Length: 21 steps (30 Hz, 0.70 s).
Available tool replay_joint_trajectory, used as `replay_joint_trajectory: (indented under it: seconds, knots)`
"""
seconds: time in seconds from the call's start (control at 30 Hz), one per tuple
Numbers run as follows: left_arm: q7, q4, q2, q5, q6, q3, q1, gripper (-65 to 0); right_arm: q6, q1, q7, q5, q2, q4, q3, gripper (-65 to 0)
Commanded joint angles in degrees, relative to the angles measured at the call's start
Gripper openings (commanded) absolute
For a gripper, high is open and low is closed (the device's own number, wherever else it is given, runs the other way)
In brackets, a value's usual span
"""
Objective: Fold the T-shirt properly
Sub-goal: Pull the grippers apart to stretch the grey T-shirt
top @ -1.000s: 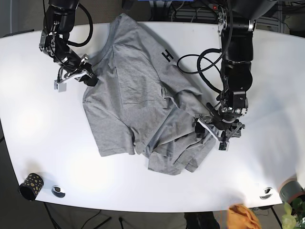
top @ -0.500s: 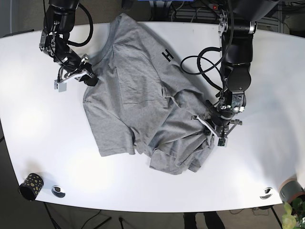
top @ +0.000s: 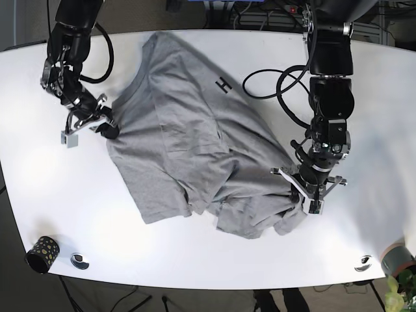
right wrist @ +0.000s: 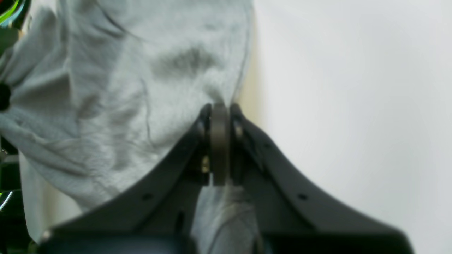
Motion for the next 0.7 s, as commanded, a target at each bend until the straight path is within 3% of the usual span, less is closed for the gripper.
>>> replay_joint_trajectory:
  seconds: [0.0,0.33,0.67]
  knots:
    - [0.54,5.01,-0.3,-0.07,0.26,-2.55,-1.43,-64.9,0.67,4.17,1.2,1.39,2.23,0.91,0.05,-65.0]
    - [10.47,16.0,-2.41,-0.33,0.0,-12.14,-0.82,-64.9,0.67,12.61,1.11,1.47,5.31,-3.22,-0.04,-65.0]
    - [11.17,27.08,-2.23,-0.42,-0.09,-17.15,12.46,-64.6,0.67,4.7,0.67,1.65,4.96,2.58,0.05,-65.0]
